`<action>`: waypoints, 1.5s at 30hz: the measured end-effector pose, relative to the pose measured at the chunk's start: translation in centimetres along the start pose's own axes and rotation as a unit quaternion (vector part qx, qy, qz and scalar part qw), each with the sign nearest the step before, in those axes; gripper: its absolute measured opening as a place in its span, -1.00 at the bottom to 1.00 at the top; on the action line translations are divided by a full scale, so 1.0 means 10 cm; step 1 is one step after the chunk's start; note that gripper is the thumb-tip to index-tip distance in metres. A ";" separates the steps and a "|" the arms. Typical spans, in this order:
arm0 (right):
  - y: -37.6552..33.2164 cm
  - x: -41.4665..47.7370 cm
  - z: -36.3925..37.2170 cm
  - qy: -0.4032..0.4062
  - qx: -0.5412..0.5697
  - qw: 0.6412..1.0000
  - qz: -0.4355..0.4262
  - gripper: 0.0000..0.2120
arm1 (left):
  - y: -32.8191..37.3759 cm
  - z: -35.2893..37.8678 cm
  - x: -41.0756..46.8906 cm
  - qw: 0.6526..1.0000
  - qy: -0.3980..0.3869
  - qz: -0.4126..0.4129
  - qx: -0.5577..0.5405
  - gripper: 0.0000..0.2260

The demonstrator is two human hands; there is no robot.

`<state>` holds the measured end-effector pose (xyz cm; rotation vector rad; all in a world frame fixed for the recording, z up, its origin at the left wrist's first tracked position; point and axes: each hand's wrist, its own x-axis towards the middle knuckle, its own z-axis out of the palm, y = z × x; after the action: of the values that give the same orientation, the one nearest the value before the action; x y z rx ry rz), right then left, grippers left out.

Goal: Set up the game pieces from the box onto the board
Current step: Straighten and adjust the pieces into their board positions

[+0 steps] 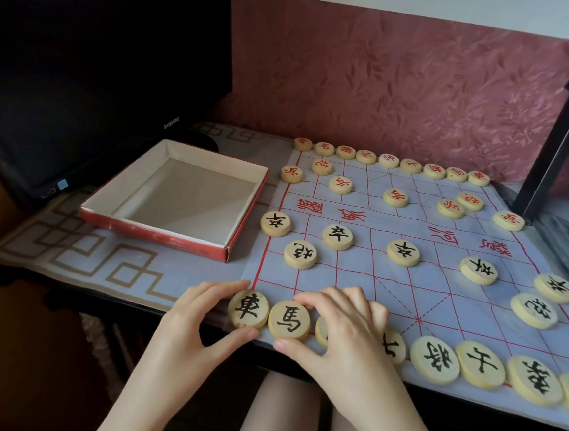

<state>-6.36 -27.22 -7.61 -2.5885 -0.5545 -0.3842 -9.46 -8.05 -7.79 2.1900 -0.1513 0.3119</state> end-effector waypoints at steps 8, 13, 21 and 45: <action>0.00 -0.01 -0.01 -0.006 0.000 1.000 0.001 -0.55 | -0.02 0.00 0.00 1.000 -0.003 0.001 -0.004 -0.55; -0.01 0.00 -0.01 -0.008 0.003 1.000 0.006 -0.56 | -0.03 0.00 0.00 1.000 -0.005 0.000 -0.002 -0.56; 0.01 -0.04 -0.15 -0.026 0.014 1.000 0.005 -0.39 | -0.01 -0.03 -0.02 1.000 0.006 0.002 -0.027 -0.50; 0.62 -0.46 -0.62 -0.003 -0.013 0.999 0.029 -0.60 | 0.51 0.67 0.23 0.978 -0.033 0.111 0.172 -0.49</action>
<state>-8.72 -36.74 -6.35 -2.6257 -0.4794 -0.3669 -7.20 -16.46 -7.07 2.5320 -0.4070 0.4140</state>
